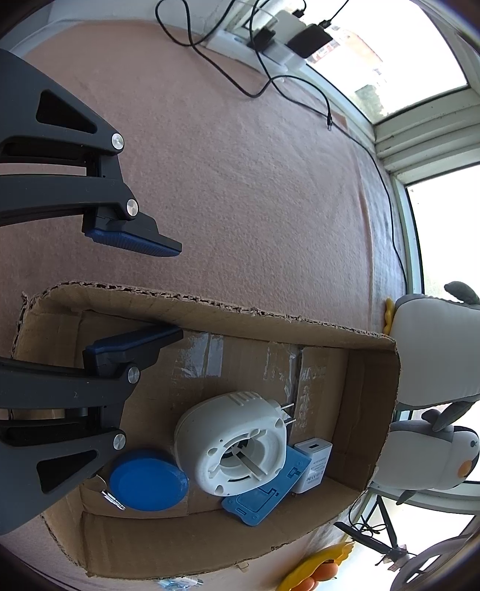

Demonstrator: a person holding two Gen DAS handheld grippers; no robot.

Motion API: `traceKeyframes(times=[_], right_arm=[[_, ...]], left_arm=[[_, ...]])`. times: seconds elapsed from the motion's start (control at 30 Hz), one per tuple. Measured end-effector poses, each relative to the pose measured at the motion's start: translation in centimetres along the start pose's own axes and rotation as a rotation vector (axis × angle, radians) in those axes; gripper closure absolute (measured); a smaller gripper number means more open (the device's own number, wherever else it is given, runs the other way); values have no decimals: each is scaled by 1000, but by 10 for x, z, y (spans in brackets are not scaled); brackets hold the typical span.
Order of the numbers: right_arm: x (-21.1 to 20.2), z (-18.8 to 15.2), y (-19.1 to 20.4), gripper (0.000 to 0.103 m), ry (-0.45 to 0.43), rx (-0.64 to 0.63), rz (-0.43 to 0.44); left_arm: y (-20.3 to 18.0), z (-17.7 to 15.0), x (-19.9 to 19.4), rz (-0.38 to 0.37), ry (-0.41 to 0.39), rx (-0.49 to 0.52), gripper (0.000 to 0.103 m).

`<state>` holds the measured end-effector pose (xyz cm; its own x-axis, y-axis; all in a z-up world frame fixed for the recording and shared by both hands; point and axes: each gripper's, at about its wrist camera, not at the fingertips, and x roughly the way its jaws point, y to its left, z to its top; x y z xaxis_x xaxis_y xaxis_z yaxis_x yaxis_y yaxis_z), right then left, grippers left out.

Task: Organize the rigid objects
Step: 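Move the right tool to the blue eye-drop bottle and grasp it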

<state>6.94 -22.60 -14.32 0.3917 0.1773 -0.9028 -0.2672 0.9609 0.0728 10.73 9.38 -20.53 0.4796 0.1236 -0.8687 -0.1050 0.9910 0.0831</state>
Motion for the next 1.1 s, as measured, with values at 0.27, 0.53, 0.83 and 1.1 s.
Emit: traceKeyframes(times=[0.27,0.53,0.83,1.1], right_arm=[[41,-6,3,43,76,-88,-38],[60,0,9,41,113,-150,-68],[70,6,3,41,137,-136,-41],[73,6,2,43,134,-138,-33]], left_arm=[[-2,0,0,7,3,6,65],[-1,0,0,5,3,0,65],[0,0,0,5,3,1,65],[0,0,-1,5,3,1,65]])
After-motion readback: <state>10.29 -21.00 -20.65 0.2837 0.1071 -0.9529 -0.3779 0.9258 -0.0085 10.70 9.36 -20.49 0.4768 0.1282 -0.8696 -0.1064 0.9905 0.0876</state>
